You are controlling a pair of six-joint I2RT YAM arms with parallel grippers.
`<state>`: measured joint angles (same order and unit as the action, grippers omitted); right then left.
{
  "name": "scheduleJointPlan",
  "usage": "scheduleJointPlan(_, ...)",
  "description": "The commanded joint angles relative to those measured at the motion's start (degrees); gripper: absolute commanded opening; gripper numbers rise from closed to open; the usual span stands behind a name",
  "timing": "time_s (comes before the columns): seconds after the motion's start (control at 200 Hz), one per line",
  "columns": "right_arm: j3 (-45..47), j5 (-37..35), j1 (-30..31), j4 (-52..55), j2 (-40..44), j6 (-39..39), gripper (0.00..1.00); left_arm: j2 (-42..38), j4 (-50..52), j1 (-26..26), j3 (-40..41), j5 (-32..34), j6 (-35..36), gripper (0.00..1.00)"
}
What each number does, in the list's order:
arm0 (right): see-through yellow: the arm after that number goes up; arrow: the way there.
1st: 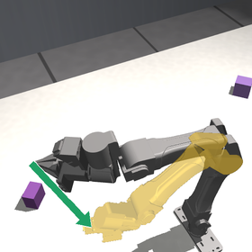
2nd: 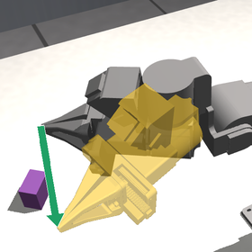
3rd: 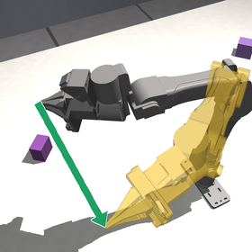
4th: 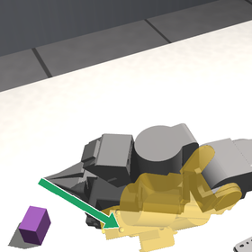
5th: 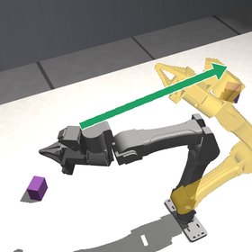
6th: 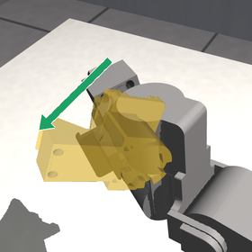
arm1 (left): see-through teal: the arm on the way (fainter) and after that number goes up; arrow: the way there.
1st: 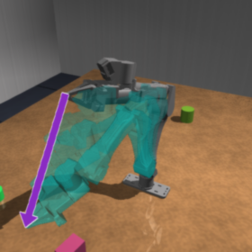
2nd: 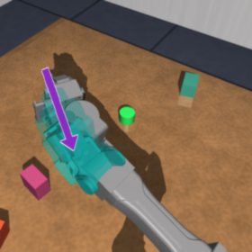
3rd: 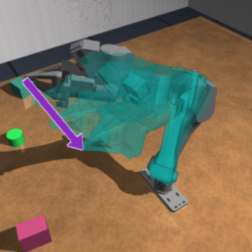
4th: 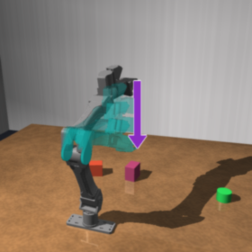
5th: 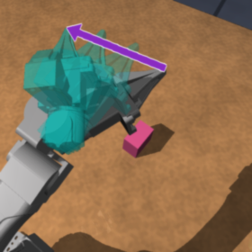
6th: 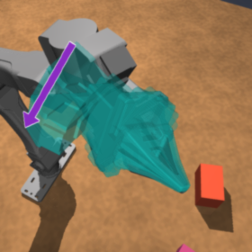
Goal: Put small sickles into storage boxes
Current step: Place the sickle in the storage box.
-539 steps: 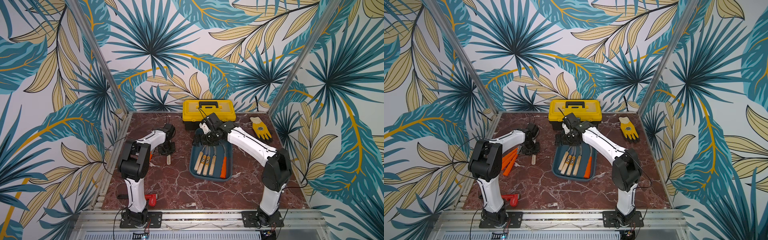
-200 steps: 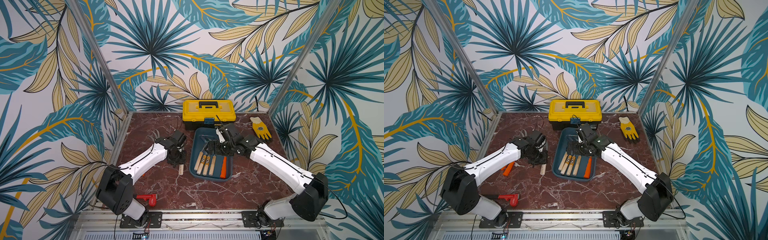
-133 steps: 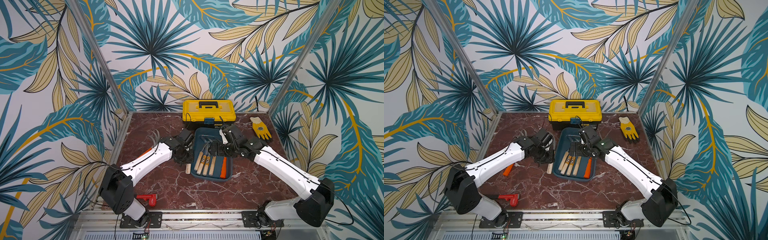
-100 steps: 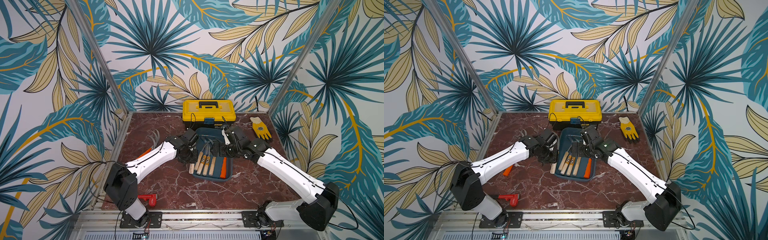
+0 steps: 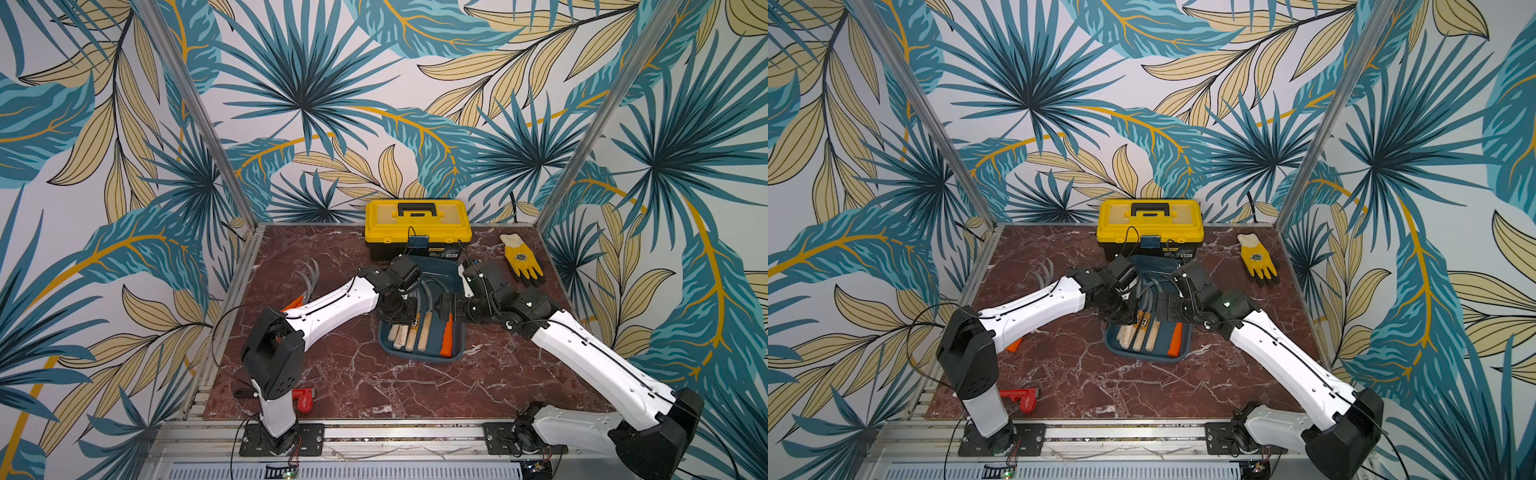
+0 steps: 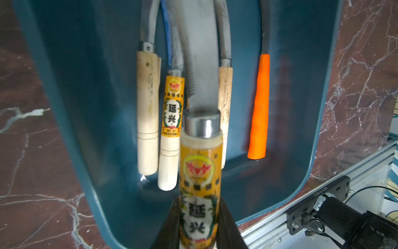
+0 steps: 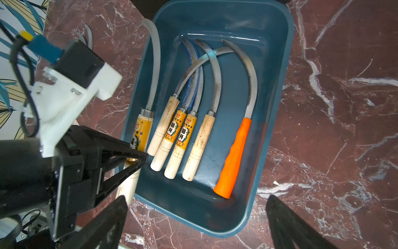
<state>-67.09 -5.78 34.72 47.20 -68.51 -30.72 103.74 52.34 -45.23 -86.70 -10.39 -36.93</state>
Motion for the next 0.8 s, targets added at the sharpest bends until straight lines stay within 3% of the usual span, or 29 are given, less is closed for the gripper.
scheduleJointPlan(0.0, 1.4, -1.7, -0.7, 2.5, 1.7, 1.4, 0.99, 1.9, -0.1, -0.9, -3.1, -1.0, 0.0, 0.0)
scheduleJointPlan(0.796, 4.3, 1.8, -8.9, 5.4, 5.3, 4.9, 1.0, 19.0, -0.2, -1.9, -16.5, -7.1, -0.1, 0.0)
